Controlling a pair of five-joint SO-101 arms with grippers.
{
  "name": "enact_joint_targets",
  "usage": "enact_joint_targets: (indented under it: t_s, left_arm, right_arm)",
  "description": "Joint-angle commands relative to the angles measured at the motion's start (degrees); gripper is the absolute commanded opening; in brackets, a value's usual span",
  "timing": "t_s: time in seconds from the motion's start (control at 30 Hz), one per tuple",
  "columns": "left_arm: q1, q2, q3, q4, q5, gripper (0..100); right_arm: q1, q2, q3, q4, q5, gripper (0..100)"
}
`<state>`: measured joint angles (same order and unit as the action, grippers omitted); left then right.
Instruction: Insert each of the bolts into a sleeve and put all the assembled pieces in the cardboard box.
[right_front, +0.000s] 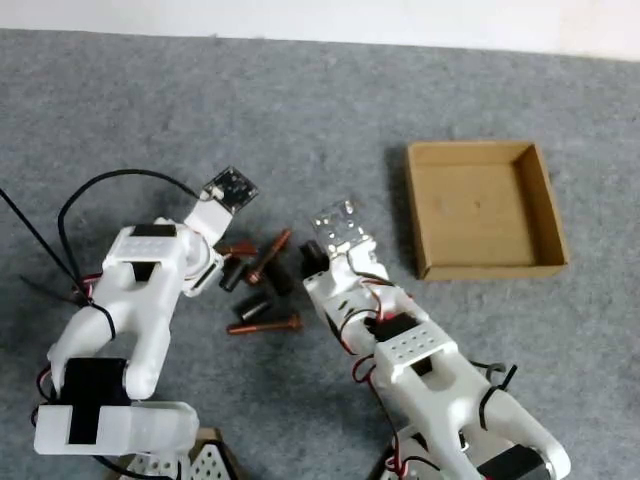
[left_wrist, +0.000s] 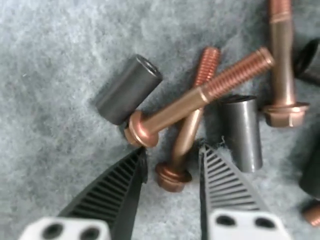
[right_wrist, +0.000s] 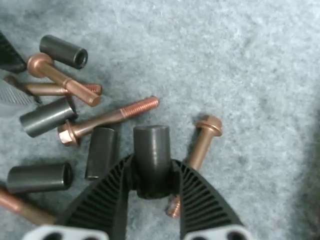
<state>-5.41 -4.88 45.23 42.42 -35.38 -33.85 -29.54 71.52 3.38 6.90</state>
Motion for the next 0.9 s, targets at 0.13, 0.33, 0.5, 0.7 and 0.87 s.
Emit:
enact_joint_targets:
  t_s: [0.13, 0.33, 0.5, 0.7, 0.87]
  left_arm:
    - [1.36, 0.57, -0.75, 1.49, -0.44, 13]
    - [1.36, 0.57, -0.75, 1.49, -0.53, 4]
    - [1.36, 0.57, -0.57, 1.49, -0.62, 4]
    - [1.36, 0.31, -0.22, 1.41, -0.70, 3]
    - [1.19, -2.07, 2.59, 1.23, -0.79, 2]
  right_arm:
    - [0.31, -0.22, -0.57, -1.80, -0.53, 0.4]
    - [0.31, -0.22, -0.57, -1.80, -0.53, 0.4]
    - [0.31, -0.22, -0.57, -1.80, -0.53, 0.4]
    - [0.31, -0.22, -0.66, -1.80, -0.53, 0.4]
    - [0.31, -0.22, -0.66, -1.80, -0.53, 0.4]
